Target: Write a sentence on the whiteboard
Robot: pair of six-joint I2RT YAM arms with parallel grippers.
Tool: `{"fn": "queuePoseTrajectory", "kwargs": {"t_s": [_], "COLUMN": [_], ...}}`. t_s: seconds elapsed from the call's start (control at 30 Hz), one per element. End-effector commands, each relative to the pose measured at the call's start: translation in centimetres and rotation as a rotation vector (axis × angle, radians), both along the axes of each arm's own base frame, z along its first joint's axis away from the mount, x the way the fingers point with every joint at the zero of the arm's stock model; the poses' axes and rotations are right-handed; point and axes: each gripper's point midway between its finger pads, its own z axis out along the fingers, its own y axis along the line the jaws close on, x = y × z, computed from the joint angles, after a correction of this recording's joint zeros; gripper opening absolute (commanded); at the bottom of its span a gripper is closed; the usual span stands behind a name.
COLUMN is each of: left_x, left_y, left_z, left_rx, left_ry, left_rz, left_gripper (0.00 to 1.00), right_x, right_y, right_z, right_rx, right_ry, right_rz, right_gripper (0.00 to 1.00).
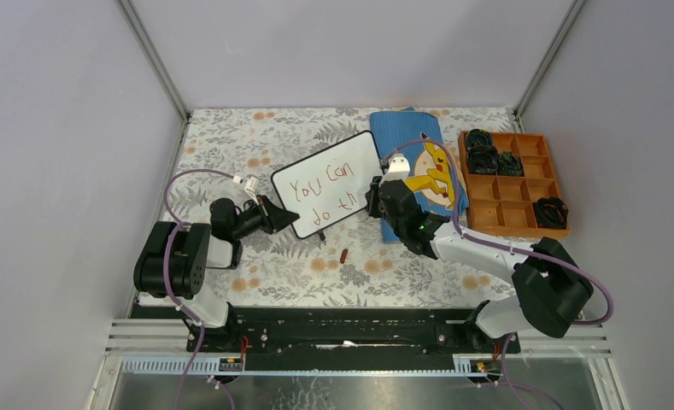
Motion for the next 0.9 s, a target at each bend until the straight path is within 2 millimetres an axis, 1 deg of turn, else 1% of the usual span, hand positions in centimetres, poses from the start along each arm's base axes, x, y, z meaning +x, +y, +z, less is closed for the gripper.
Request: {"fn": "queuePoseTrajectory", "kwargs": {"t_s": [0.0,0.27,0.53,0.87], "left_x": [0.2,0.2,0.2,0.2], "left_y": [0.1,0.1,0.1,0.1], "left_z": [-1.1,-1.1,-1.2,-1.2], "left_rx": [0.030,0.031,0.031,0.031], "left_ry": [0.025,0.025,0.027,0.027], "left_rz": [0.011,0.010,0.010,0.009], "left_gripper": [0.25,0.25,0.25,0.25], "right_x": [1.2,1.3,1.0,1.4], "right_y": [1.1,1.2,0.7,1.0], "right_z": [1.8,0.9,0.2,1.0], "right_rx": [0.057,0.045,0.033,0.033], "right_ry": [-0.035,-0.022,-0.012,-0.025], "right_rz": [0.002,0.000,-0.009,-0.007], "right_gripper": [0.00,0.00,0.00,0.00]}}
